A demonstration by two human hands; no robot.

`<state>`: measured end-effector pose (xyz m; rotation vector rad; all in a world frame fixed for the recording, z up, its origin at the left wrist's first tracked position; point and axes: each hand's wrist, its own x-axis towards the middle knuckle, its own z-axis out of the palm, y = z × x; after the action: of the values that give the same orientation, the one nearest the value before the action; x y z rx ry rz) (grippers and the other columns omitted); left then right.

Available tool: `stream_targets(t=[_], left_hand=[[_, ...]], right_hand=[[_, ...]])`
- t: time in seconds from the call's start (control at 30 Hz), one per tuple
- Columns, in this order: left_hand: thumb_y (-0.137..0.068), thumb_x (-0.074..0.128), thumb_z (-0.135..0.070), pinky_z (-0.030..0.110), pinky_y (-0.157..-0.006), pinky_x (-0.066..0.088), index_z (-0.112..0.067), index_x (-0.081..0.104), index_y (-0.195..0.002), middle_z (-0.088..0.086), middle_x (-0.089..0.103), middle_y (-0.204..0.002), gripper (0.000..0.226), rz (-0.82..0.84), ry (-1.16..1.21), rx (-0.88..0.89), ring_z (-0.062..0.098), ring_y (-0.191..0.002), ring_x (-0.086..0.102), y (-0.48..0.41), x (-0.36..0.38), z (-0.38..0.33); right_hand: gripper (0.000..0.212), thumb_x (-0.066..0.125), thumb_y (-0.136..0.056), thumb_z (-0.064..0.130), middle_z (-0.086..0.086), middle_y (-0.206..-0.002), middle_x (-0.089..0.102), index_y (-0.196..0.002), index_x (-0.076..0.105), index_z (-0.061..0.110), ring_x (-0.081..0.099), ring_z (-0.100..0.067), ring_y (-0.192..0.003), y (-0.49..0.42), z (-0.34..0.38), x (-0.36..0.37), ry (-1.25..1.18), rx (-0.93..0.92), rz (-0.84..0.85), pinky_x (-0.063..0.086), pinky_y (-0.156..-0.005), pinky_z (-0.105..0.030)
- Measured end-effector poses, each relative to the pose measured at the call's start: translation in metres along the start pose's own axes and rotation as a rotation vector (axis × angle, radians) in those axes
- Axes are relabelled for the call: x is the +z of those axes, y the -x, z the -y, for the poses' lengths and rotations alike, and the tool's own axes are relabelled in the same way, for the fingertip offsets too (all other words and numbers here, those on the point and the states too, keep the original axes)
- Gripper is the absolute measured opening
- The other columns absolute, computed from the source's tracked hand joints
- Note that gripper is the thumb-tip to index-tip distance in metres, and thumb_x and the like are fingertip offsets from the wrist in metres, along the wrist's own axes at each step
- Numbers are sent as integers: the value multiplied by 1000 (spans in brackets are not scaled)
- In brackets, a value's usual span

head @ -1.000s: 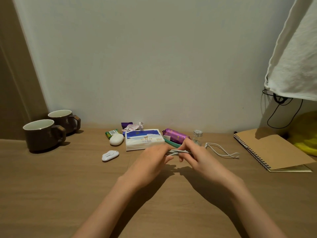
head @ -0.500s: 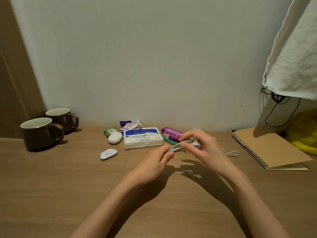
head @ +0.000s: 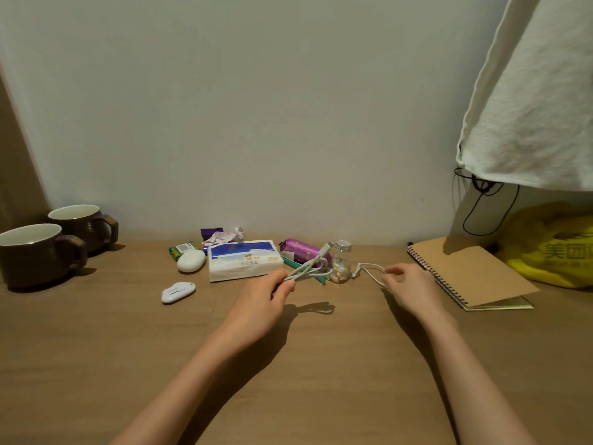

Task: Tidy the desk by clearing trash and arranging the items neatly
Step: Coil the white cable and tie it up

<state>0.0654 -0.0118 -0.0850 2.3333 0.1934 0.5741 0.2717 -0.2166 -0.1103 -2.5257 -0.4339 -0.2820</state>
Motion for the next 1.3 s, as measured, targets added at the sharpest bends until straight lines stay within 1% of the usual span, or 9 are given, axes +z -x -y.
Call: stream_targets(t=[0.1,0.37,0.6,0.7,0.8,1.0,1.1,1.17,1.3], left_hand=[[-98,42,-27,22,-63,38,-20,58,-96,-7,54,-77,18,13,-31,-9,10,-73,51,0,1,3],[-99,40,-28,18,-64,39,-22,58,-96,-9,59,-83,19,10,-21,-42,4,-76,53,-3,0,8],[-99,40,-27,28,-62,43,-23,56,-86,-7,60,-75,21,-100,66,-50,5,-65,50,-8,-9,10],[-98,41,-29,40,-65,48,-27,51,-80,-4,56,-71,21,-114,68,-39,12,-65,50,-8,-14,10],[-98,42,-30,41,-64,47,-29,51,-82,-3,56,-72,18,-99,21,-12,13,-65,50,-7,-16,7],[-98,41,-33,24,-62,41,-24,54,-97,-7,56,-83,16,-26,-171,117,8,-74,50,-1,-13,-1],[-98,37,-37,25,-64,43,-29,50,-99,-11,54,-87,15,-38,-326,178,8,-76,50,2,-11,-3],[-99,34,-36,26,-67,46,-29,49,-104,-10,57,-93,17,-49,-410,184,9,-80,52,3,-11,-4],[-101,29,-34,23,-68,45,-28,46,-114,-8,58,-104,23,-70,-570,216,8,-84,51,5,-6,-4]], right_hand=[[34,64,-85,41,-1,-114,68,-114,68,23,56,-27,-110,3,5,7,88,-37,-8,48,-92,-39],[18,57,-92,30,-8,-100,69,-92,69,17,54,-30,-104,6,8,10,244,-48,-90,40,-83,-37],[9,60,-88,39,7,-76,66,-81,59,32,63,-21,-84,16,36,-24,-468,-128,-281,52,-75,-40],[4,63,-90,23,0,-70,67,-87,60,24,62,-10,-66,33,67,-44,-849,-181,-153,51,-64,-24],[7,60,-91,14,-4,-72,64,-96,57,12,57,-11,-54,44,85,-50,-1052,-163,78,49,-54,-22],[17,47,-97,20,-4,-106,66,-110,39,11,53,-11,-56,56,97,-50,-1005,-192,356,43,-40,-24],[12,36,-101,23,4,-113,67,-111,35,16,52,-14,-60,59,100,-51,-996,-223,426,39,-34,-23],[9,30,-102,19,11,-105,70,-109,35,15,51,-14,-58,61,102,-53,-962,-253,427,37,-33,-22],[15,31,-102,12,21,-62,64,-104,45,11,45,-9,-47,68,108,-54,-797,-322,358,33,-37,-16]])
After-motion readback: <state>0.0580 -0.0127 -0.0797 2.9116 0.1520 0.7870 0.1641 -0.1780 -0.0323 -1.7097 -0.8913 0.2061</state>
